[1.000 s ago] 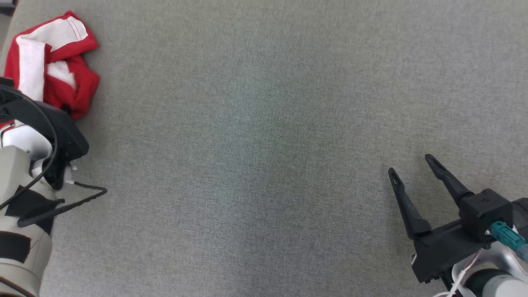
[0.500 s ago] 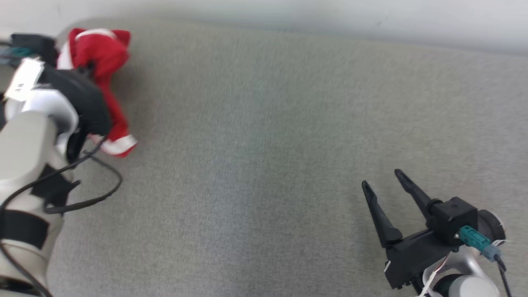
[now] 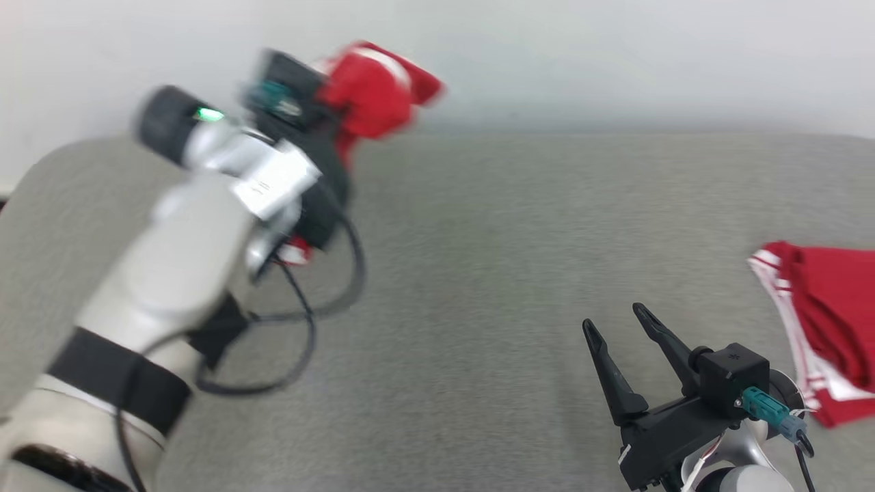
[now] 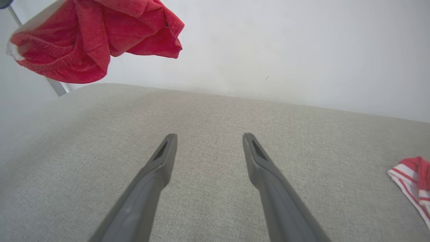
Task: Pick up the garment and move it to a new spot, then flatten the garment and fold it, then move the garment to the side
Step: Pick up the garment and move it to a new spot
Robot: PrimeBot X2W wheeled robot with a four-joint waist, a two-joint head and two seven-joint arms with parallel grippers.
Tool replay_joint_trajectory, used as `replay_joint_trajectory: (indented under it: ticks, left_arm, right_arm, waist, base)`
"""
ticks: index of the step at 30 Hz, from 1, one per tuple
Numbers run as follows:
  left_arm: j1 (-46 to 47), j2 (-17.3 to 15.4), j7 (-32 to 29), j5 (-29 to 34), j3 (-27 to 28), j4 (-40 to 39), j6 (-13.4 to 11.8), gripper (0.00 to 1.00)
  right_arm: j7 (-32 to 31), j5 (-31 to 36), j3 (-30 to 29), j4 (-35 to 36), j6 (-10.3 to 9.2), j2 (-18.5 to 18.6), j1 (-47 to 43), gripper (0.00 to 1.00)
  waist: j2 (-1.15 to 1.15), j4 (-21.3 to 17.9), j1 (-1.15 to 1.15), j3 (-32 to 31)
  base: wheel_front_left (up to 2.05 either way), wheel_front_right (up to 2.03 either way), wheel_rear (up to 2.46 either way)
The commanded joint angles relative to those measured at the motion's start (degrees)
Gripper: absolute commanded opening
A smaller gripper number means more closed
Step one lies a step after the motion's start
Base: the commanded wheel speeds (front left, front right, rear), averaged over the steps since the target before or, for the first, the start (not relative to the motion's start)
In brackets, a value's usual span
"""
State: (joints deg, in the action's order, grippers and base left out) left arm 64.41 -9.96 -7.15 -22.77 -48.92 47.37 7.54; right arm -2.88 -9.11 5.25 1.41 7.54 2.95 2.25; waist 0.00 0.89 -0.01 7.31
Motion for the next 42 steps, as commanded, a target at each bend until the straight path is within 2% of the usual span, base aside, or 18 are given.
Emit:
replay_joint_trajectory:
  ticks: [1,8,12,17,24,25,26,27,29,35,38,42]
  left_arm:
    - [-1.6,-0.1,-0.3,-0.2,-2.9,-2.2,-0.2,0.0]
    - [-3.8,-0.5,-0.1,-0.8,-13.8,-9.9,-0.2,0.0]
    - [-4.8,-0.5,0.3,-0.7,-17.1,-12.3,-0.2,0.0]
    - [-7.2,-0.6,0.1,0.1,-21.5,-15.2,-0.2,0.0]
    - [-14.0,-0.5,-1.2,1.1,-24.3,-19.5,-0.2,0.0]
    - [-15.2,-0.4,-1.5,1.2,-24.4,-20.0,-0.2,0.25]
    - [-16.2,-0.3,-1.8,1.4,-24.4,-20.7,-0.2,0.45]
    - [-17.5,-0.1,-1.8,1.5,-24.4,-21.3,-0.2,1.0]
    - [-20.2,0.2,-2.4,1.4,-24.5,-22.6,-0.2,1.0]
    - [-24.3,-0.4,-1.3,-4.5,-22.9,-23.8,-0.6,1.0]
    - [-26.1,-1.4,-1.1,-6.8,-20.6,-24.7,-2.6,1.0]
    - [-29.3,-3.8,-1.4,-10.1,-17.5,-26.1,-6.6,1.0]
  right_arm:
    - [0.7,-0.8,0.0,-0.5,-0.12,0.0,0.4,1.0]
    - [1.8,-1.7,0.1,-1.8,-0.12,0.0,0.8,1.0]
    - [2.0,-1.9,-0.1,-2.0,-0.12,0.0,1.1,1.0]
    - [2.4,-2.2,-0.5,-2.4,-0.12,0.0,1.3,1.0]
    - [2.0,-2.1,-0.7,-2.7,-0.12,0.0,0.8,1.0]
    - [1.9,-2.0,-0.5,-2.7,-0.12,0.0,0.7,1.0]
    - [1.8,-1.9,-0.5,-2.7,-0.12,0.0,0.6,1.0]
    - [1.6,-1.9,-0.5,-2.6,-0.12,0.0,0.6,1.0]
    - [1.4,-1.8,-0.5,-2.6,-0.12,0.0,0.5,1.0]
    - [1.0,-1.5,-1.0,-2.3,-0.12,0.0,-0.5,1.0]
    - [0.6,-1.5,-1.0,-2.1,-0.12,0.0,-0.9,1.0]
    - [0.4,-1.4,-1.2,-2.0,-0.12,0.0,-1.6,1.0]
  waist:
    - [0.0,-5.4,0.01,-2.7]
    - [0.0,-9.6,0.01,-2.2]
    - [0.0,-10.4,0.01,-1.9]
    - [0.0,-10.4,0.01,-1.7]
    - [0.0,-8.7,0.01,-2.5]
    - [0.0,-8.4,0.01,-2.7]
    - [0.0,-8.1,0.01,-2.9]
    - [0.0,-7.8,0.01,-3.0]
    - [0.0,-7.3,0.01,-3.4]
    - [0.0,-5.6,0.01,-4.7]
    - [0.0,-5.2,0.01,-5.1]
    - [0.0,-4.7,0.01,-5.7]
  base:
    - [0.0,0.0,0.0]
    - [0.0,0.0,0.0]
    - [0.0,0.0,0.0]
    - [0.0,0.0,0.0]
    - [0.0,0.0,0.0]
    - [0.0,0.0,0.0]
    - [0.0,0.0,0.0]
    - [0.0,0.0,0.0]
    - [0.0,0.0,0.0]
    - [0.0,0.0,0.0]
    - [0.0,0.0,0.0]
    - [0.0,0.0,0.0]
